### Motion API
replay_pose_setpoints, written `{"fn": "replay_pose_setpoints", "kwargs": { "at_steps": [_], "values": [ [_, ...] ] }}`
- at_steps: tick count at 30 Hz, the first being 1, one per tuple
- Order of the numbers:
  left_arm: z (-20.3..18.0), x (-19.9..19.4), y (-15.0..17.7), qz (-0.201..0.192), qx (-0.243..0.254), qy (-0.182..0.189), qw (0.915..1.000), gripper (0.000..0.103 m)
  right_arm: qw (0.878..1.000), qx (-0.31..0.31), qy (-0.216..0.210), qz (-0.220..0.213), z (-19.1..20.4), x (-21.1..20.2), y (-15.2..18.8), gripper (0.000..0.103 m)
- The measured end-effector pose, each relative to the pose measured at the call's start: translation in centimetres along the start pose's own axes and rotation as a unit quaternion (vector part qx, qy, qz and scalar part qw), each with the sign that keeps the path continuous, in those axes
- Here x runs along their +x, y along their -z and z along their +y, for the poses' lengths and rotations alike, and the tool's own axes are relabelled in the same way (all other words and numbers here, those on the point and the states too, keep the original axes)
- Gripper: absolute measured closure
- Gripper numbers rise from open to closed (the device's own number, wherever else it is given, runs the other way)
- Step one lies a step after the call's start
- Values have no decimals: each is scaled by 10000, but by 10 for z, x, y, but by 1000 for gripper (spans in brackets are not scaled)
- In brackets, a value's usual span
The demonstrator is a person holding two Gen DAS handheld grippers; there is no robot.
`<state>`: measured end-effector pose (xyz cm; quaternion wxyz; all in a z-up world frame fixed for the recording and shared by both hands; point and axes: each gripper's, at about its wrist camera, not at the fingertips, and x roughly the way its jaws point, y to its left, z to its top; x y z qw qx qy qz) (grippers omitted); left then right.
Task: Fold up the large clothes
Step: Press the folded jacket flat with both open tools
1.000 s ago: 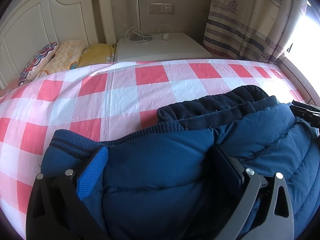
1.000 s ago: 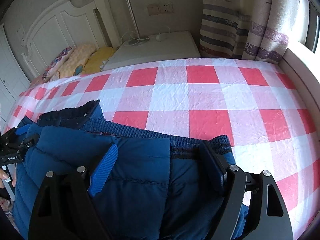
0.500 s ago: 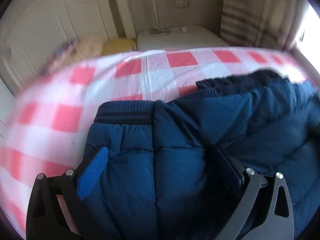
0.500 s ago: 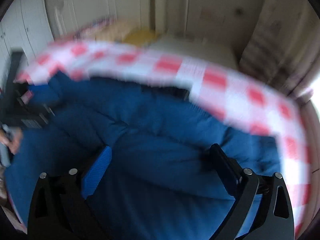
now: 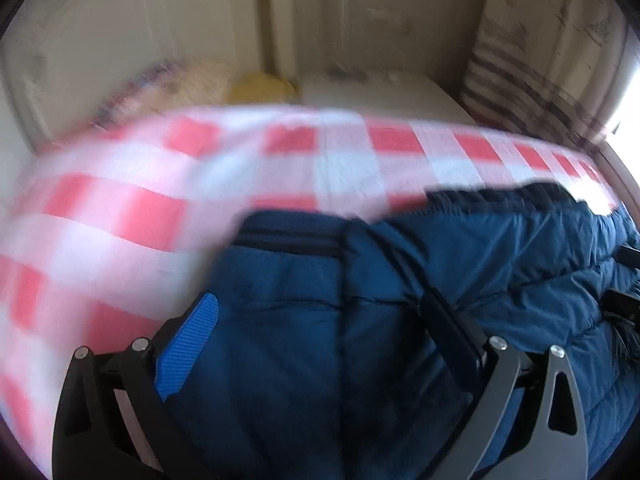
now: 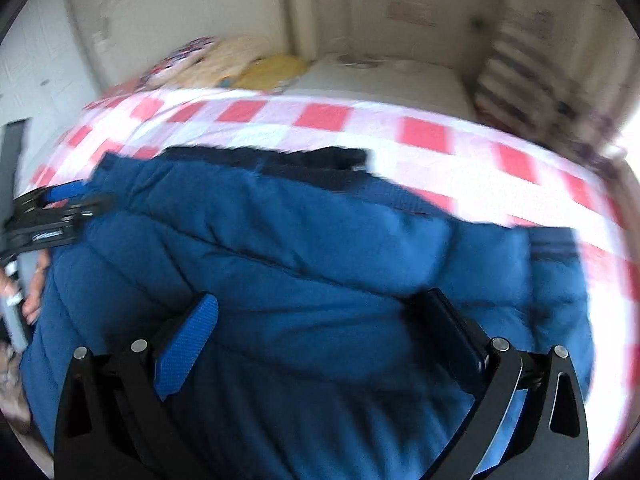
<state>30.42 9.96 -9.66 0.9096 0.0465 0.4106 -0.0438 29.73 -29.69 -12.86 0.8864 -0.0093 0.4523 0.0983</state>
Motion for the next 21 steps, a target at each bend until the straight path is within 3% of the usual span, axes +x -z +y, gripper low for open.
{"fn": "replay_pose_setpoints", "kwargs": {
  "at_steps": [1, 3, 6, 10, 15, 18, 21],
  "values": [
    [1, -17, 2, -221, -50, 20, 9997, 3, 9996, 186, -151, -117, -1, -16, 3, 5],
    [-1, -53, 8, -525, -79, 587, 9969, 3, 9984, 172, -443, -315, 3, -41, 11, 5],
    [-27, -84, 27, -638, 480, 1011, 9917, 2, 9990, -176, -210, -345, 16, -60, 23, 5],
    [-67, -59, 65, -195, 1342, 920, 9865, 2, 9979, -641, -75, -44, 32, -40, 52, 4],
    [-59, -42, 61, 19, 954, 1159, 9887, 2, 9985, -503, -136, -145, 27, -36, 56, 5],
    [-52, -60, 67, -194, 957, 794, 9920, 2, 9981, -538, 108, -274, 32, -53, 58, 5],
    [-34, -86, 76, -411, 884, 768, 9923, 2, 9963, -605, -227, -566, 35, -83, 71, 5]
  ]
}}
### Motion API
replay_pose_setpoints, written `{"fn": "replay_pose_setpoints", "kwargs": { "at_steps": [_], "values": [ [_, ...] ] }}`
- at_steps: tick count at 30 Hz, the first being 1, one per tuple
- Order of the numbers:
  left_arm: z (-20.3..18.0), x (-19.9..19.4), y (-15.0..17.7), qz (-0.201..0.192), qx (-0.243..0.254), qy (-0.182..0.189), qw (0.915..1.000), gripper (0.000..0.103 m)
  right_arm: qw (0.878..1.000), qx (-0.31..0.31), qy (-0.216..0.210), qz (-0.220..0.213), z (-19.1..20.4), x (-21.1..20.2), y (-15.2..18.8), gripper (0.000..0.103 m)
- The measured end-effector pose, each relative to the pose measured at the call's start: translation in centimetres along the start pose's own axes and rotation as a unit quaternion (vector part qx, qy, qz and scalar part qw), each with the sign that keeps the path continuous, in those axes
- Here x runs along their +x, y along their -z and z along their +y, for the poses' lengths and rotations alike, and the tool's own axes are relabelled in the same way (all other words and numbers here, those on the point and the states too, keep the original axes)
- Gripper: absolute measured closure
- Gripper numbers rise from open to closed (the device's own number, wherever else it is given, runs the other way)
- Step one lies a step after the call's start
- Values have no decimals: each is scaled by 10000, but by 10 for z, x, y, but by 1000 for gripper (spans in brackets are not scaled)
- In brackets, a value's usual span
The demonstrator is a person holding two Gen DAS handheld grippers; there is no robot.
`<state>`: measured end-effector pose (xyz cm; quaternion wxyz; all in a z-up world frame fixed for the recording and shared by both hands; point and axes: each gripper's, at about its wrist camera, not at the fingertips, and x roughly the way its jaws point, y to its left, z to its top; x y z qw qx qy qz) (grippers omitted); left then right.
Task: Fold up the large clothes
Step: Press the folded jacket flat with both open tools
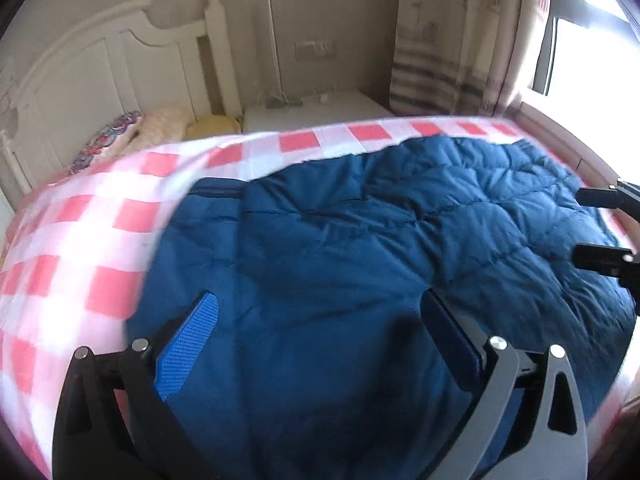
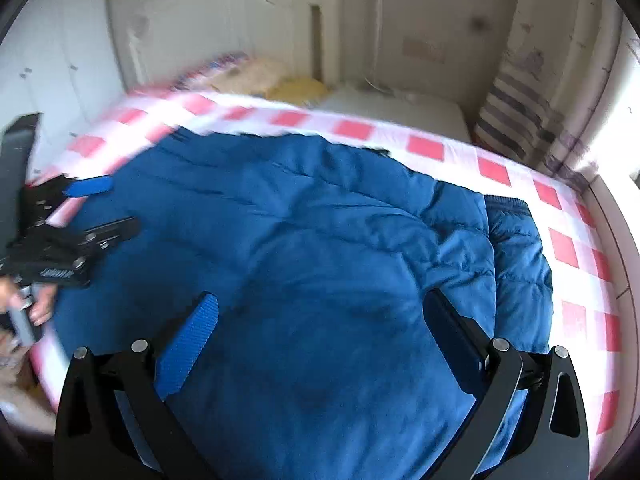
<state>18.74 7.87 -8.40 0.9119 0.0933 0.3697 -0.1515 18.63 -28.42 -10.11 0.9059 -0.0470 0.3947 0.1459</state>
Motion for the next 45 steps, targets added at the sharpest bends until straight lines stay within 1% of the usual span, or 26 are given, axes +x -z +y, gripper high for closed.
{"fn": "replay_pose_setpoints", "kwargs": {
  "at_steps": [1, 2, 3, 4, 5, 6, 7, 11, 14, 15, 17, 20, 22, 24, 25, 26, 27, 31, 34, 37, 38, 40, 41, 42, 44, 45],
  "values": [
    [4, -5, 4, -29, 25, -106, 9999, 2, 9999, -93, -16, -34, 2, -8, 6, 5],
    [9, -6, 11, -21, 107, -348, 9993, 2, 9998, -188, 19, -13, 4, -11, 14, 5],
    [12, -2, 16, 33, 148, -478, 9987, 2, 9996, -266, 74, 91, 3, -7, 21, 5],
    [19, 4, 22, 122, 92, -440, 9989, 2, 9994, -259, 57, 210, 1, 1, 27, 5],
    [26, 8, 26, 131, -96, -199, 9997, 2, 9997, -104, -127, 196, -5, 8, 33, 4],
    [34, 10, 27, 61, -339, -41, 9994, 2, 9997, 38, -230, 54, -9, 10, 36, 4],
    [35, 12, 27, 90, -365, -32, 9993, 2, 9996, 95, -255, -51, -12, 13, 38, 4],
    [29, 14, 24, 195, -216, -280, 9992, 2, 10000, 26, -56, 75, -4, 13, 35, 4],
    [28, 0, 26, 147, -364, -574, 9976, 3, 9997, 170, 122, 140, -2, 1, 34, 5],
    [27, -10, 28, 73, -488, -557, 9972, 3, 9997, 185, 124, 29, 1, -9, 35, 5],
    [19, -31, 29, -136, -514, -222, 9983, 3, 9998, 43, -41, -208, 13, -25, 39, 5],
    [-12, -52, 31, -388, -153, 41, 9991, 2, 9985, -345, -129, -403, 33, -40, 46, 5],
    [-39, -51, 34, -316, 254, 243, 9989, 2, 9974, -641, -146, -306, 47, -33, 53, 5],
    [-65, -37, 39, -128, 636, 227, 9976, 2, 9970, -768, -79, -93, 54, -16, 62, 4],
    [-72, -26, 43, 23, 684, 119, 9976, 2, 9975, -700, -75, -90, 54, -12, 63, 4],
    [-73, -17, 46, 89, 564, 86, 9983, 2, 9978, -652, -75, -100, 53, -8, 65, 4],
    [-71, -15, 47, 84, 473, 122, 9988, 2, 9977, -677, -48, -92, 53, -6, 66, 4],
    [-71, -14, 48, 153, 540, 187, 9982, 2, 9970, -779, 14, -25, 57, -6, 67, 5],
    [-57, -27, 44, 10, 413, 119, 9991, 2, 9974, -709, 28, -127, 54, -20, 66, 5],
    [-22, -39, 44, -210, 71, -338, 9992, 2, 9977, -498, 271, -373, 36, -39, 68, 5],
    [-6, -38, 44, -203, -128, -501, 9985, 2, 9976, -412, 387, -408, 27, -43, 70, 5],
    [24, -33, 48, -30, -494, -655, 9966, 2, 9976, -154, 566, -356, 7, -45, 76, 5],
    [34, -30, 50, 52, -638, -704, 9955, 2, 9982, 60, 524, -272, -6, -43, 81, 5],
    [47, -26, 54, 107, -831, -708, 9940, 2, 9986, 313, 359, -229, -17, -40, 85, 5],
    [63, -15, 60, 185, -1113, -401, 9928, 2, 9980, 586, 74, -225, -29, -33, 90, 4],
    [65, -13, 62, 190, -1172, -349, 9923, 2, 9979, 603, 46, -230, -29, -29, 91, 4]
  ]
}}
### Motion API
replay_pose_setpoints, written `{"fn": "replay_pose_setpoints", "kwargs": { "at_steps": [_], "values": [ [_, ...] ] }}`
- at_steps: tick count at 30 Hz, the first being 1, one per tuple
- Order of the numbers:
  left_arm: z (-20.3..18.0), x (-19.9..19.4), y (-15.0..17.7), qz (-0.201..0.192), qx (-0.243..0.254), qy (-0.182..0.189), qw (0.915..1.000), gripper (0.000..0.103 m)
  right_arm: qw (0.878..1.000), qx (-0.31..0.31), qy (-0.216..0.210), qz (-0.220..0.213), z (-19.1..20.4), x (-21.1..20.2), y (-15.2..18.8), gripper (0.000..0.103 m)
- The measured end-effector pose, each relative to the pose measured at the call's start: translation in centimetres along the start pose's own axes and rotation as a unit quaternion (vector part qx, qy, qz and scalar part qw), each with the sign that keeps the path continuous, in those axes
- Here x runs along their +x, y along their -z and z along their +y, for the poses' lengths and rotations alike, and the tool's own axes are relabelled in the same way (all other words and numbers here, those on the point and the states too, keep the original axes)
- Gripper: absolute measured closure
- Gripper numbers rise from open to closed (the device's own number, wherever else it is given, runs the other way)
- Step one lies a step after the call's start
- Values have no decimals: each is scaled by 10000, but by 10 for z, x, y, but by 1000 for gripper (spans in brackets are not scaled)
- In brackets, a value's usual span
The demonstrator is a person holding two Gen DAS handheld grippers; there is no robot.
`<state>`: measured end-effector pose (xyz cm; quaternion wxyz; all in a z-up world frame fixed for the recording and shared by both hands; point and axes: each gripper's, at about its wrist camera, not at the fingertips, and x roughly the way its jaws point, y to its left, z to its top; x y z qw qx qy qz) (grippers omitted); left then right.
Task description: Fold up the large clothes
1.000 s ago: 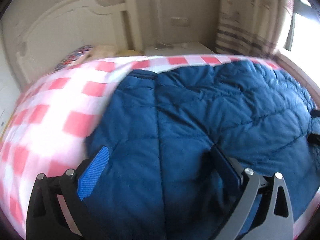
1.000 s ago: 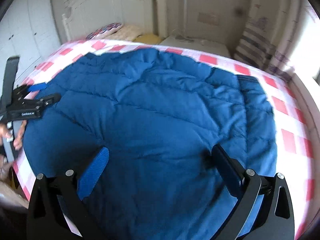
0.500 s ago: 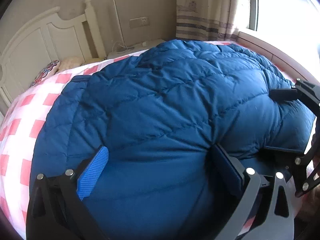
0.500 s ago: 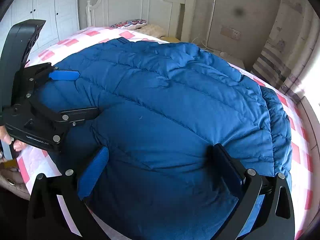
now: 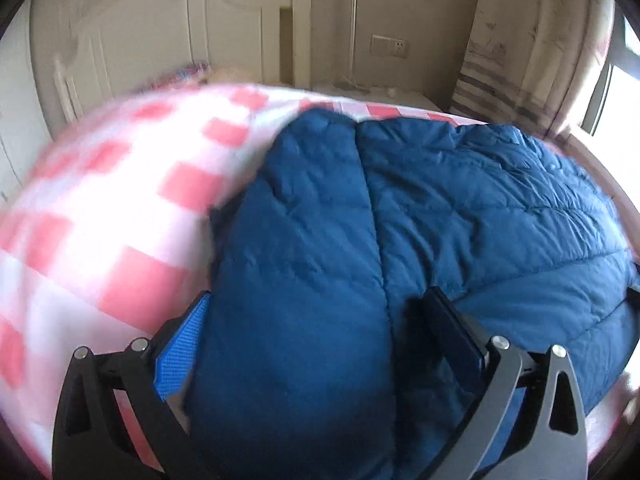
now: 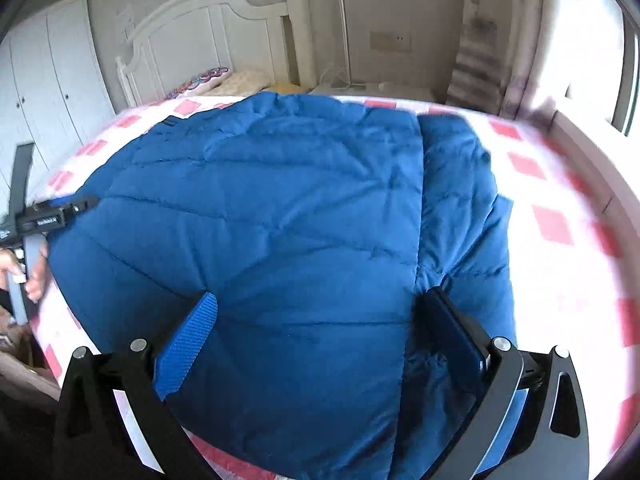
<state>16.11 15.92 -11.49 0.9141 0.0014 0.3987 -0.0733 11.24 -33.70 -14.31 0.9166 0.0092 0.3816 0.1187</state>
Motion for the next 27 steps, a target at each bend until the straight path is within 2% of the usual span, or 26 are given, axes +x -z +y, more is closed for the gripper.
{"fn": "replay_pose_setpoints", "kwargs": {
  "at_steps": [4, 7, 12, 14, 16, 18, 20, 23, 24, 26, 27],
  "values": [
    [-10, 7, -1, -30, 260, -242, 9994, 2, 10000, 45, -5, -8, -1, 11, -2, 4],
    [-8, 11, 0, -57, 207, -155, 9996, 2, 9999, 72, -127, -50, -3, 12, 0, 4],
    [-2, 9, 1, -20, 71, -67, 9999, 2, 9999, 67, -67, -35, -2, 9, 0, 5],
    [0, 1, 0, 10, -21, -99, 9999, 2, 9999, 64, 113, -70, -2, -4, -2, 6],
    [4, -16, 1, -137, -84, -118, 9998, 3, 9990, 121, 271, -324, -7, -22, 0, 6],
    [9, -24, 2, -197, -36, -318, 9993, 3, 9973, 317, 473, -461, -21, -37, 5, 6],
    [14, -18, 6, -39, -17, -420, 9991, 2, 9970, 468, 548, -276, -35, -33, 12, 6],
    [32, -7, 10, 149, -527, 45, 9985, 2, 9931, 1165, -80, -99, -60, -19, 26, 5],
    [33, -5, 9, 177, -588, 59, 9981, 2, 9898, 1395, -272, -84, -67, -16, 29, 5],
    [30, -8, 7, 171, -557, -115, 9982, 2, 9900, 1386, -238, -62, -67, -18, 27, 6],
    [23, -15, 4, 75, -423, -355, 9984, 4, 9908, 1339, -174, -68, -66, -21, 26, 6]
  ]
}}
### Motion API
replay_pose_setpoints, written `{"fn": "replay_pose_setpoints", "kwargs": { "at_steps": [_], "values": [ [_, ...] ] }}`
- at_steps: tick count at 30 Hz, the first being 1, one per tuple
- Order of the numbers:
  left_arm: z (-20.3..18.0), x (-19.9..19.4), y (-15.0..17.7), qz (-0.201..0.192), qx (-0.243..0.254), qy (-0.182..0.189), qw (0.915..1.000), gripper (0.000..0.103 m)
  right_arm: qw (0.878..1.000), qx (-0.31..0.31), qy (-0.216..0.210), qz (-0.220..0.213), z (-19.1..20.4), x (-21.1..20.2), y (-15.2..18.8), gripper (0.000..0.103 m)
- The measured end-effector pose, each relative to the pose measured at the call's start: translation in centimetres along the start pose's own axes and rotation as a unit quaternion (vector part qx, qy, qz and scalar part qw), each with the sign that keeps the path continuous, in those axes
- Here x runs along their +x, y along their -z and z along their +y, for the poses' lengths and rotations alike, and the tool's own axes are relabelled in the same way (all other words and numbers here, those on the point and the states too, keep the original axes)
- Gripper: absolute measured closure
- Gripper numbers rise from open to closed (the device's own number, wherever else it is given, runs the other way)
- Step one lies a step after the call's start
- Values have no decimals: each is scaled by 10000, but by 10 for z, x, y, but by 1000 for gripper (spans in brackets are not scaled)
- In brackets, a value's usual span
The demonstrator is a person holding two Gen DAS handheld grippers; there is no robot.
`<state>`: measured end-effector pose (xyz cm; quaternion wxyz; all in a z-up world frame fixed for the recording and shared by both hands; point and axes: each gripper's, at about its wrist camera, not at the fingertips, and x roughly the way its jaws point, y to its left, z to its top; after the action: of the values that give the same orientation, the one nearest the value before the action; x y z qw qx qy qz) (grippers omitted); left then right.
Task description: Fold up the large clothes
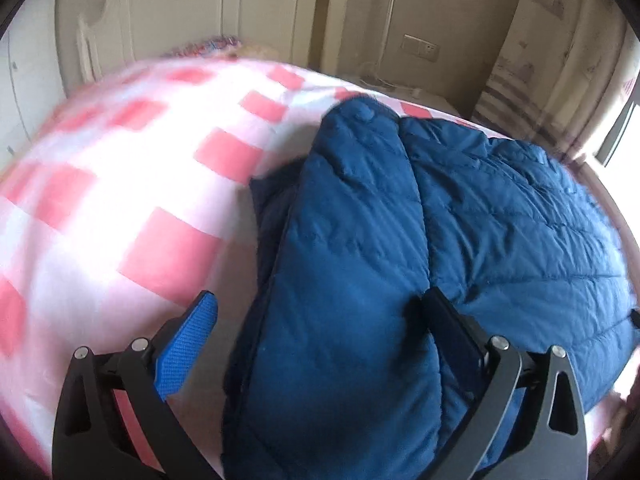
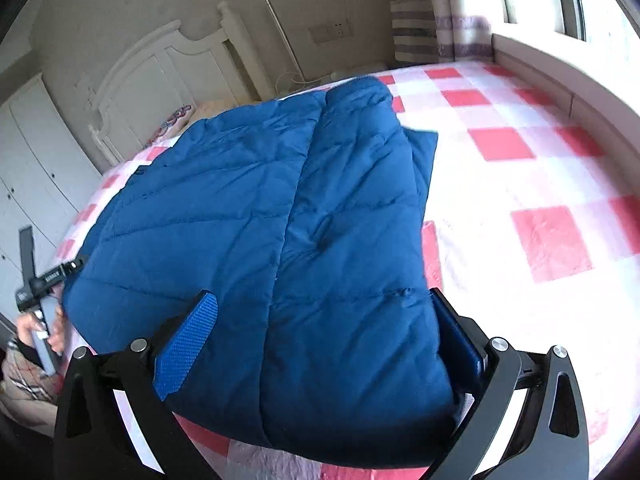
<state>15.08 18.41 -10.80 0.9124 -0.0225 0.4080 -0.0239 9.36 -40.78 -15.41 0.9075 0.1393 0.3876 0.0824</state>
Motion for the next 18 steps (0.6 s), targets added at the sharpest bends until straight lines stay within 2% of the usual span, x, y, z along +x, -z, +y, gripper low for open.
{"fn": "replay_pose_setpoints", "kwargs": {
  "at_steps": [2, 5, 7, 11, 13, 16, 18],
  "values": [
    [-11, -16, -5, -319, 196, -173, 9992, 5, 9999, -20, 76, -133, 1, -13, -2, 6],
    [-37, -51, -19, -1037, 386, 175, 9937, 3, 9983, 381, -263, -352, -14, -38, 3, 6],
    [-60, -58, -28, -1206, 634, 482, 9895, 3, 9962, 677, -397, -365, -26, -48, 12, 6],
    [-122, -43, -44, -1178, 1299, 860, 9807, 3, 9930, 1057, -499, -137, -36, -55, 39, 6],
    [-148, -30, -47, -1111, 1595, 827, 9774, 3, 9909, 1219, -569, -45, -36, -57, 52, 6],
    [-179, -5, -50, -798, 1848, 927, 9751, 3, 9883, 1358, -692, 16, -34, -57, 62, 5],
    [-191, 20, -49, -430, 1936, 826, 9767, 2, 9870, 1422, -746, 14, -33, -57, 63, 5]
  ]
}}
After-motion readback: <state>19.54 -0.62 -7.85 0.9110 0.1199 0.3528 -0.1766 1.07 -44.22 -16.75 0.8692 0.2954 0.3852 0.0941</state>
